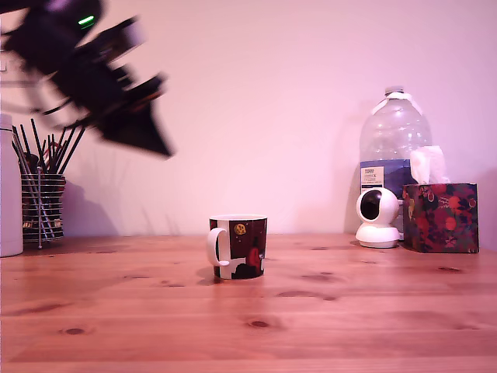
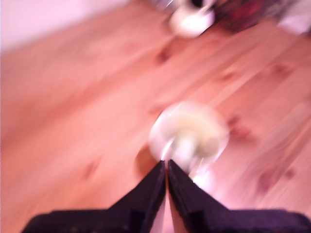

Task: Pick up the coffee capsules from the table one by one and drop them inside the nearest coffee cup

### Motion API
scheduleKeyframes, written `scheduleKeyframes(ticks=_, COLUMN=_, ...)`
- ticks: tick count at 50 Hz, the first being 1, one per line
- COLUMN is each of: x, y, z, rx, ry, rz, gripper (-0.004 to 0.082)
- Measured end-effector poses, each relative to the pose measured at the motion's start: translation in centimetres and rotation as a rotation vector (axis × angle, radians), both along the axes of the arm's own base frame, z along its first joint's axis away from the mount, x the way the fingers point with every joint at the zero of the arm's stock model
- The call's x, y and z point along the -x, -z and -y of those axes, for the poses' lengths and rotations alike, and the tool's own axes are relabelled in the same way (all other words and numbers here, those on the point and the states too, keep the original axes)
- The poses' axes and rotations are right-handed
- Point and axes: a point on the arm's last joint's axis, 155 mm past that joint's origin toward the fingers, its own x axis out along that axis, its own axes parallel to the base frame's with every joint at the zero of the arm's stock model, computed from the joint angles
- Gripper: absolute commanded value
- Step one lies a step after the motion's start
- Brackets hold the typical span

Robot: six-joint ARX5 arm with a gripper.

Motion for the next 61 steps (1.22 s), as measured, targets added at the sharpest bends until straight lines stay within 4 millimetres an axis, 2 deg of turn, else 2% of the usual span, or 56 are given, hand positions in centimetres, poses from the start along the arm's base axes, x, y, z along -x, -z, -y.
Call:
scheduleKeyframes(ticks=4, x=0.6, y=0.2, z=-2.2, rx=0.017, ry=-0.056, rz=0.000, gripper=-0.0023)
scheduleKeyframes(ticks=9, x=1.1, y=-0.7, z=-4.3, rx=0.048, ry=-0.115, rz=0.040, gripper=-0.0023)
scheduleKeyframes(ticks=17, x=2.6, y=-1.9, z=-6.3, rx=0.102, ry=-0.181, rz=0.093, gripper=-0.0023)
scheduleKeyframes(ticks=27, x=5.5, y=0.2, z=-8.3, rx=0.102, ry=-0.274, rz=0.090, gripper=-0.0023)
scheduleKeyframes(ticks=35, x=7.8, y=0.6, z=-9.5, rx=0.112, ry=-0.328, rz=0.128, gripper=-0.0023)
scheduleKeyframes(ticks=61, x=13.4, y=-4.5, z=-11.6, rx=0.172, ry=-0.395, rz=0.329, gripper=-0.0023)
